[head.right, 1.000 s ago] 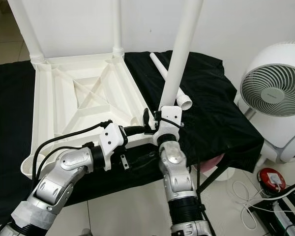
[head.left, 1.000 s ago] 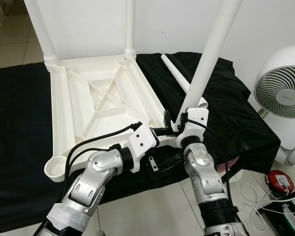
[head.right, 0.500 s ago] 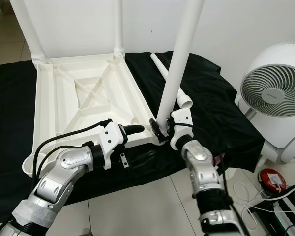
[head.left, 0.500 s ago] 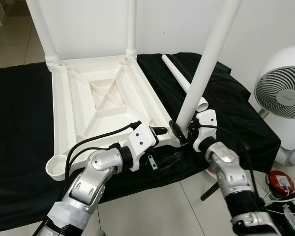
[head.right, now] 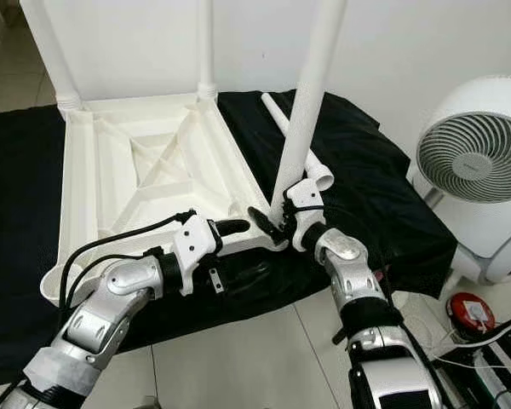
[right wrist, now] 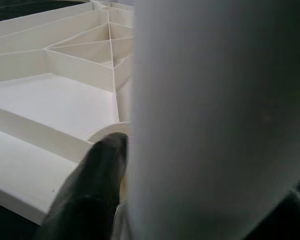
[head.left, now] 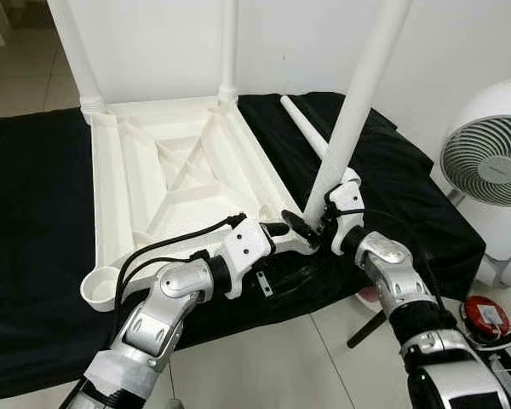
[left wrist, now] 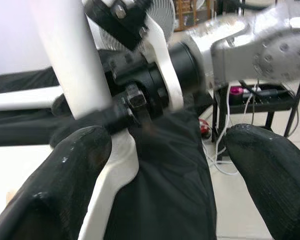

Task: Building children table

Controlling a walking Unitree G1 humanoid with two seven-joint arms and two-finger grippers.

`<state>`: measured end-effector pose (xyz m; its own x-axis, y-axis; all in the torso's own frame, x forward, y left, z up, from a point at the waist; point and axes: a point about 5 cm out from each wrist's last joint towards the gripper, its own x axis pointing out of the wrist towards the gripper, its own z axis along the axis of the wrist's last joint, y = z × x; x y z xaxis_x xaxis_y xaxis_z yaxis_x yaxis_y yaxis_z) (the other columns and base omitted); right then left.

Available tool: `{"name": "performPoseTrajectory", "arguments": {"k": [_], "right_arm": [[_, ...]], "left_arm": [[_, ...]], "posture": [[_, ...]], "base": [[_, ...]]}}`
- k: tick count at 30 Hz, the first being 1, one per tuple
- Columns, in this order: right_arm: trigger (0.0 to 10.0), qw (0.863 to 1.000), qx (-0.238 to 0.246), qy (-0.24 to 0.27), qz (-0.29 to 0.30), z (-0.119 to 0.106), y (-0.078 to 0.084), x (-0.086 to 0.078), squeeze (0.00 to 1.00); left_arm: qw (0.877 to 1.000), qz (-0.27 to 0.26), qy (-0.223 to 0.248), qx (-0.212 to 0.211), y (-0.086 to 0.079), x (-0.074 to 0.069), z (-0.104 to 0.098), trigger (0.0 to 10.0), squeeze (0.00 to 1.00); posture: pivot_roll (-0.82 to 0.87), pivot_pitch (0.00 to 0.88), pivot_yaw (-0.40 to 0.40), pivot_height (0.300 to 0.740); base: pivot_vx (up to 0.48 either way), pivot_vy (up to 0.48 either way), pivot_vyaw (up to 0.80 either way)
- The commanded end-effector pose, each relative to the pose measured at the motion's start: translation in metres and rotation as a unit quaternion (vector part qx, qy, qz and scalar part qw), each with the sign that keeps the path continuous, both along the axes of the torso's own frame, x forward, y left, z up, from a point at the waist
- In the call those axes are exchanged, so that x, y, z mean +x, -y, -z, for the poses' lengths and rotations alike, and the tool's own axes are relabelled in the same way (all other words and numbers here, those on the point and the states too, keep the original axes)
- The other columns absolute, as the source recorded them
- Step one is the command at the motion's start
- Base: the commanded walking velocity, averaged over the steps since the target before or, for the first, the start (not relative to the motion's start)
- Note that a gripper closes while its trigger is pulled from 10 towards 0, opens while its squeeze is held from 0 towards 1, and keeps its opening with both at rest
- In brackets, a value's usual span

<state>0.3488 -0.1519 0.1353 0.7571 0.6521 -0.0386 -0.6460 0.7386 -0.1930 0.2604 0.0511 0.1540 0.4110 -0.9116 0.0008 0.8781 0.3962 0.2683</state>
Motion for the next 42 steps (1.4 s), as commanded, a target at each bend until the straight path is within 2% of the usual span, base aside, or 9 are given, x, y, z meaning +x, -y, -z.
{"name": "performPoseTrajectory", "arguments": {"k": [1, 10, 11, 18, 30, 35, 40, 41, 42], "right_arm": [[0.0, 1.000, -0.012, -0.023, -0.015, 0.013, 0.000, -0.003, 0.00], [0.0, 0.999, 0.012, -0.044, -0.017, 0.025, 0.002, -0.007, 0.00], [10.0, 0.999, 0.020, -0.045, -0.012, 0.027, 0.001, -0.008, 0.00], [10.0, 0.997, 0.064, -0.044, 0.017, 0.029, -0.003, -0.012, 0.00], [10.0, 0.991, 0.081, -0.029, 0.101, 0.027, -0.018, -0.021, 0.00], [10.0, 0.974, 0.092, -0.038, 0.204, 0.030, -0.021, -0.027, 0.00], [10.0, 0.947, 0.111, -0.047, 0.298, 0.033, -0.027, -0.035, 0.00], [10.0, 0.933, 0.114, -0.042, 0.340, 0.032, -0.030, -0.038, 0.00], [10.0, 0.933, 0.114, -0.042, 0.340, 0.032, -0.030, -0.038, 0.00]], "left_arm": [[1.000, -0.029, -0.001, 0.000, 0.000, 0.001, 0.005, 10.0, 0.00], [1.000, -0.027, -0.004, -0.001, 0.001, -0.001, 0.007, 10.0, 0.00], [1.000, -0.027, -0.004, -0.001, 0.001, -0.001, 0.007, 10.0, 0.00], [1.000, -0.027, -0.002, 0.000, 0.000, 0.000, 0.006, 10.0, 0.00], [1.000, -0.025, 0.000, 0.000, 0.002, 0.000, 0.007, 10.0, 0.00], [1.000, -0.024, 0.000, 0.001, 0.001, 0.001, 0.007, 10.0, 0.00], [1.000, -0.021, 0.001, 0.002, 0.001, 0.001, 0.007, 10.0, 0.00], [1.000, -0.021, 0.002, 0.001, 0.002, 0.002, 0.006, 10.0, 0.00], [1.000, -0.021, 0.002, 0.001, 0.002, 0.002, 0.006, 10.0, 0.00]], "posture": [[0.01, 0.000, -0.061, 0.740], [0.00, 0.000, -0.058, 0.740], [0.00, 0.000, -0.059, 0.740], [0.00, 0.000, -0.063, 0.740], [0.00, 0.000, -0.072, 0.740], [0.00, 0.000, -0.070, 0.740], [0.00, 0.000, -0.072, 0.740], [0.00, 0.000, -0.075, 0.740], [0.00, 0.000, -0.075, 0.740]], "base": [[0.000, 0.000, 0.00], [0.000, 0.000, 0.00], [0.000, 0.000, 0.00], [0.000, 0.000, 0.00], [0.000, 0.000, 0.00], [0.000, 0.000, 0.00], [0.000, 0.000, 0.00], [0.000, 0.000, 0.00], [0.000, 0.000, 0.00]]}}
